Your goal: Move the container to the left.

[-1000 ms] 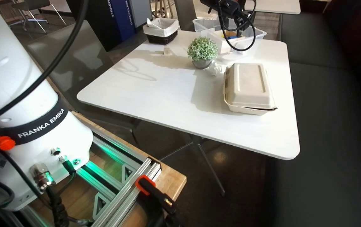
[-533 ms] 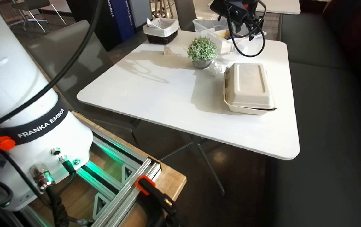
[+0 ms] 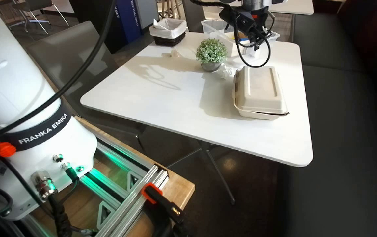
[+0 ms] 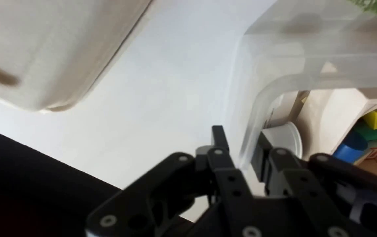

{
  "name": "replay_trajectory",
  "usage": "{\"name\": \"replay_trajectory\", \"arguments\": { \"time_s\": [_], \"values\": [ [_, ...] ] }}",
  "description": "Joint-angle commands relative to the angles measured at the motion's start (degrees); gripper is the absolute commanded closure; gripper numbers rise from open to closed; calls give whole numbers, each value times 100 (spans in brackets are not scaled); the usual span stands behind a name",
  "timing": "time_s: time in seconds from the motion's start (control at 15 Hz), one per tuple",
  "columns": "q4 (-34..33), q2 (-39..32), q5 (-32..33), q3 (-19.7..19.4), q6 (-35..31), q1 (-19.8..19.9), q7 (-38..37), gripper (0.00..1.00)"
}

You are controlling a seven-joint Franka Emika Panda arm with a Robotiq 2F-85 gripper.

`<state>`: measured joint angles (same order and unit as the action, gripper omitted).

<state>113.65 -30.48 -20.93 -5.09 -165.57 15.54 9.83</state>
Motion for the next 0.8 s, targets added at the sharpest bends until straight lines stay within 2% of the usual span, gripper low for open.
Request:
{"name": "replay_trajectory", "arguments": {
  "time_s": [0.0,0.13,0.47,0.73],
  "values": [
    [71,-21,334,-37,139,-34,-582,100],
    [161,67,468,-96,227,-101,-799,98],
    [386,350,1150,-714,797,-561,-1553,98],
    [482,500,1541,-950,1184,-702,-1903,98]
  ]
}}
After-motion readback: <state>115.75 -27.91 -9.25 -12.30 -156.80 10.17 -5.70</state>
